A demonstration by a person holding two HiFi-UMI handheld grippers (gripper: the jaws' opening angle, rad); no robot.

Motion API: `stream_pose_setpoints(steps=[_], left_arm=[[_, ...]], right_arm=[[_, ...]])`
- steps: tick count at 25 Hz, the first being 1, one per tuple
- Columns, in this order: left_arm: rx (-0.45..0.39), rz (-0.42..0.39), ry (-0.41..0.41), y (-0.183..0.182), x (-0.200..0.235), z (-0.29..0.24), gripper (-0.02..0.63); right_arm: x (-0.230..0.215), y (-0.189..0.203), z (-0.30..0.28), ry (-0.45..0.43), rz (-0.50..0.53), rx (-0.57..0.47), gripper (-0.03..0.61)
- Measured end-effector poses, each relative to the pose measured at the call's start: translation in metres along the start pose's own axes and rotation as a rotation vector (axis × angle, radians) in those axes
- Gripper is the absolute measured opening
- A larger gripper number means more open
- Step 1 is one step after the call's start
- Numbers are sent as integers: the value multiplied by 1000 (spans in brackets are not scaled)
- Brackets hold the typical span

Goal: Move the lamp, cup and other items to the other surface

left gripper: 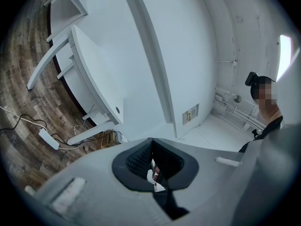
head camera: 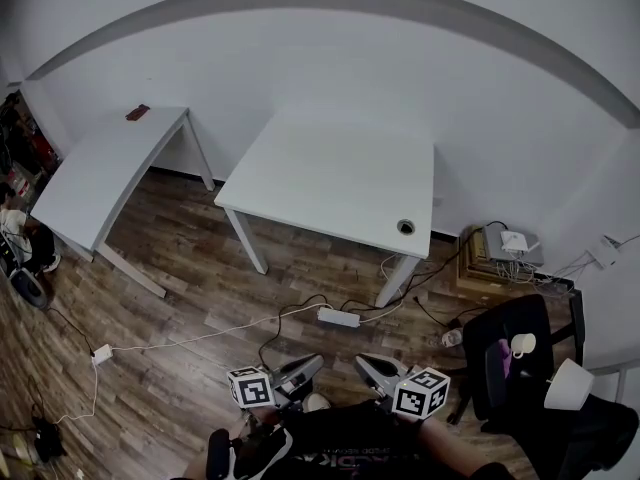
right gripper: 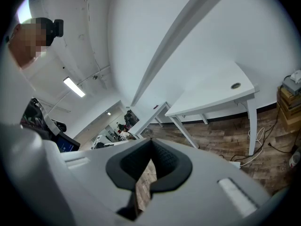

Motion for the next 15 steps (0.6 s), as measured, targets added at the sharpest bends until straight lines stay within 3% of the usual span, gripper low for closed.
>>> stream_pose_setpoints(steps=[15], left_arm=[[15, -3, 6, 7, -6, -4, -5]], right_arm=[[2, 3, 8, -2, 12, -4, 5]])
Point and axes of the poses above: the fingertips, and each gripper's own axes: z backward along the fingers, x to its left, y out of its underside, the point moved 7 cm from there along z, backward along the fingers, and after that the axes turned 11 degrees about x, right-handed, at the moved point
